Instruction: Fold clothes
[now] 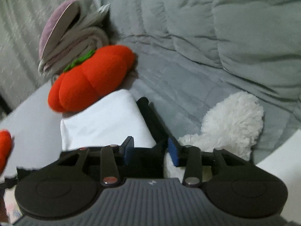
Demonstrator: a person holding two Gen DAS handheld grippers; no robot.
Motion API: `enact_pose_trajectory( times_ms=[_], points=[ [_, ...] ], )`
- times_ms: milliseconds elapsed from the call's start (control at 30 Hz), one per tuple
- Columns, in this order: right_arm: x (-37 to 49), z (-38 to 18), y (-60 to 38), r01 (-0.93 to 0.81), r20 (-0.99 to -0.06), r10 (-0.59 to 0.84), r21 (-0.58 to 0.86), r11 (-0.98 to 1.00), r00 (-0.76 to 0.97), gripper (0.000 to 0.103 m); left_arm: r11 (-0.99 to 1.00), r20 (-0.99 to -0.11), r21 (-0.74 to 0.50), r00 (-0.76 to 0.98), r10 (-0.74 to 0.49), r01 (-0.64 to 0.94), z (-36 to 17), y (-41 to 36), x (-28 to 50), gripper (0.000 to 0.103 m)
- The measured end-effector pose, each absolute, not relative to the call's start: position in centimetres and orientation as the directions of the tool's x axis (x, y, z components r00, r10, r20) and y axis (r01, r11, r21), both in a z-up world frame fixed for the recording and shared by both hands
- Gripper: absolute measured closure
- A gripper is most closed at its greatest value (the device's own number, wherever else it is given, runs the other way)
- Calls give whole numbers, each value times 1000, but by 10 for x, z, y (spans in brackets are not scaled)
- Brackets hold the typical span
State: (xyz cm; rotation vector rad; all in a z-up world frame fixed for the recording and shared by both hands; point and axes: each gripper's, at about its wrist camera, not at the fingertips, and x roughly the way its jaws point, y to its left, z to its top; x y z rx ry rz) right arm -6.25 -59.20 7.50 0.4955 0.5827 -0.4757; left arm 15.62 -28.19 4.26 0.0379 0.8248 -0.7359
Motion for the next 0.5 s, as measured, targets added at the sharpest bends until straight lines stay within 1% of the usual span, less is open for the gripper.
enact_pose_trajectory(
  times_ms=[33,67,100,200,267,333,400,433,500],
  points=[
    [-63,75,-592,537,-620,-267,299,789,738,64,747,-688,-230,439,-578,623,38,-289,159,58],
    [-63,74,-592,527,-626,-254,298,796,737,66,743,-694,-214,436,-572,635,35,-295,161,58],
    [-62,74,-592,521,-633,-245,294,802,734,72,738,-698,-199,435,-568,645,32,-301,163,58],
    [-57,74,-590,522,-657,-244,265,811,713,83,707,-693,-180,422,-585,684,30,-316,165,57],
    [-59,78,-593,540,-657,-258,268,798,708,84,669,-682,-170,403,-610,723,31,-326,164,54],
    [-59,81,-596,552,-660,-265,271,789,703,84,640,-675,-146,396,-622,755,31,-338,163,45],
    [-57,78,-596,540,-671,-247,269,798,699,84,627,-672,-121,402,-623,769,29,-350,162,45],
    [-55,76,-596,533,-668,-251,257,806,701,85,621,-673,-124,395,-626,774,28,-355,162,47],
    [-55,78,-592,514,-642,-261,244,822,721,92,600,-674,-140,368,-640,788,24,-363,162,71]
  ],
)
